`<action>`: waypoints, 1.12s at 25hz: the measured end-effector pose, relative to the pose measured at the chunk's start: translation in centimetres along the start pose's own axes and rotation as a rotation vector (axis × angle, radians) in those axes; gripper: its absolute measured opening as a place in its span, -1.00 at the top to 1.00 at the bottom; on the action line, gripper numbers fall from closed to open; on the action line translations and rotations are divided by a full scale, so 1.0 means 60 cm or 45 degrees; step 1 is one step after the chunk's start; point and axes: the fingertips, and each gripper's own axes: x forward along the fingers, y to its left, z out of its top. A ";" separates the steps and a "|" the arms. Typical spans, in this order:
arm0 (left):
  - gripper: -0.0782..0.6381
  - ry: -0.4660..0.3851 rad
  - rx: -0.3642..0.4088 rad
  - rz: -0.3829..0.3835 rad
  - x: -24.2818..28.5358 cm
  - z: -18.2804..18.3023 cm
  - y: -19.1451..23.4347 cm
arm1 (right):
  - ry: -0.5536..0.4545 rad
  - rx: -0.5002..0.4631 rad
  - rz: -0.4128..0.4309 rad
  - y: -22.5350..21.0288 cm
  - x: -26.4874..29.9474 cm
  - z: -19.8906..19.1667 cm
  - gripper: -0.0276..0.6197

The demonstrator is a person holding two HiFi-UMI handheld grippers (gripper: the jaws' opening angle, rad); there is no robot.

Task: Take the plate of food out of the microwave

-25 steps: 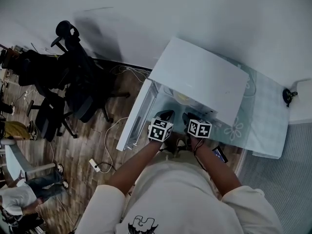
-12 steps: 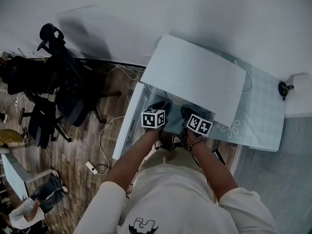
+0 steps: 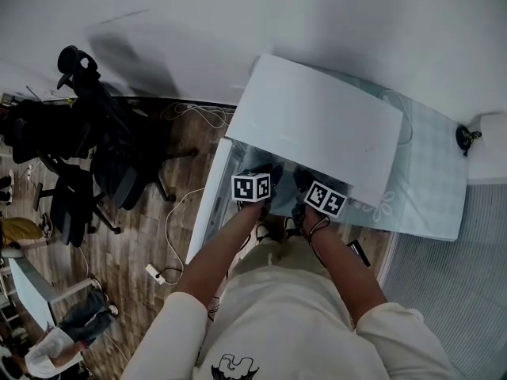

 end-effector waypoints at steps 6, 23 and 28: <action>0.37 0.024 -0.035 -0.019 0.026 -0.002 -0.002 | -0.019 0.058 -0.026 -0.009 0.010 0.001 0.46; 0.77 0.019 -0.073 0.020 0.032 -0.008 0.005 | -0.055 0.132 0.024 0.001 0.021 0.004 0.70; 0.77 0.002 -0.093 0.014 0.025 -0.012 0.007 | -0.069 0.165 0.078 0.013 0.018 0.004 0.80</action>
